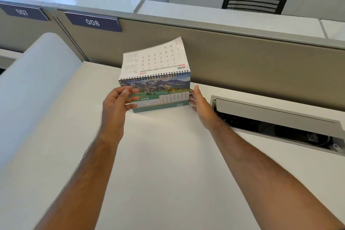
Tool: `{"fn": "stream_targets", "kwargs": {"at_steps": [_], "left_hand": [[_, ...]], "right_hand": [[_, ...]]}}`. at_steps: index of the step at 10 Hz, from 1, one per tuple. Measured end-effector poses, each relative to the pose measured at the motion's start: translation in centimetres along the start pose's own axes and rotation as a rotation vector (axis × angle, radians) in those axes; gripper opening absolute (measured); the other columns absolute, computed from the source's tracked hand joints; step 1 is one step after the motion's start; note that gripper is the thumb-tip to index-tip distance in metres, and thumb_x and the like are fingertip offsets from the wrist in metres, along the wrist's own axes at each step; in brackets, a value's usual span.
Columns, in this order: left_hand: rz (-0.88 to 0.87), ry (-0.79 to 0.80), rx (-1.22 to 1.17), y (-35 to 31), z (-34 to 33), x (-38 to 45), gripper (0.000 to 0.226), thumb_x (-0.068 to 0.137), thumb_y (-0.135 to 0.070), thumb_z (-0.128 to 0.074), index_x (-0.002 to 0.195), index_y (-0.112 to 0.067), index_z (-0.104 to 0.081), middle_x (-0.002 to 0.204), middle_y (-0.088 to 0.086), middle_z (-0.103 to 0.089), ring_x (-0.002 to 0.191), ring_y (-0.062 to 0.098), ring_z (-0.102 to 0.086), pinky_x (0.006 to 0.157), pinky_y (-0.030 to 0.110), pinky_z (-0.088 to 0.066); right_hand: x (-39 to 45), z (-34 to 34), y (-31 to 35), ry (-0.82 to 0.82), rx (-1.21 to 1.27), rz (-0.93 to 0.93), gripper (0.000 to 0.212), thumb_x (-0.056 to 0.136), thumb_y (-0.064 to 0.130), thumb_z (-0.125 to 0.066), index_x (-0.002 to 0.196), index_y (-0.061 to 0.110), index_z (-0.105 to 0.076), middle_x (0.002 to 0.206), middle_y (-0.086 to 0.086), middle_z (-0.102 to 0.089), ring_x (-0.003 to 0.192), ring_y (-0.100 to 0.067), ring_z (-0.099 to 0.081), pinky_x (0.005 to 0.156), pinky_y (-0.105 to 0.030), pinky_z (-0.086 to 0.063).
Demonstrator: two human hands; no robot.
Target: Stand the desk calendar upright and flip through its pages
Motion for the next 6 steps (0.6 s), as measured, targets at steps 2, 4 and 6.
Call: {"fn": "stream_targets", "kwargs": {"at_steps": [2,4,6], "left_hand": [[0.061,-0.162,0.049,2.4,1.9,-0.6,0.012,0.108,-0.015,-0.059,0.117,-0.017,-0.066,0.109,0.003,-0.078,0.096,0.013,-0.067,0.076,0.027,-0.056],[0.02,-0.184,0.207,4.5,2.5,-1.1,0.012,0.104,-0.011,-0.064,0.115,-0.016,-0.066,0.106,0.0,-0.073,0.093,0.011,-0.065,0.078,0.03,-0.053],[-0.127,0.012,0.722,8.9,1.6,-3.0,0.02,0.105,-0.015,-0.066,0.123,-0.022,-0.067,0.126,-0.008,-0.064,0.126,0.016,-0.051,0.095,0.027,-0.048]], "right_hand": [[-0.1,0.1,0.1,-0.013,-0.014,0.005,0.06,0.109,0.055,-0.012,0.15,0.029,-0.046,0.132,0.008,-0.059,0.121,-0.007,-0.052,0.106,-0.027,-0.028],[-0.4,0.0,0.3,-0.032,-0.017,0.001,0.051,0.109,0.055,-0.013,0.136,0.043,-0.054,0.123,0.019,-0.061,0.121,-0.005,-0.051,0.111,-0.032,-0.027],[-0.2,1.1,-1.4,-0.155,-0.1,-0.019,0.063,0.099,0.07,-0.024,0.136,0.034,-0.059,0.137,0.012,-0.061,0.132,-0.012,-0.05,0.119,-0.045,-0.033]]}}
Point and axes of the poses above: each hand's wrist, its own x-axis towards the middle knuckle, its own z-axis out of the back of the hand, y = z × x, the point moved 8 cm from there along x, towards the middle knuckle
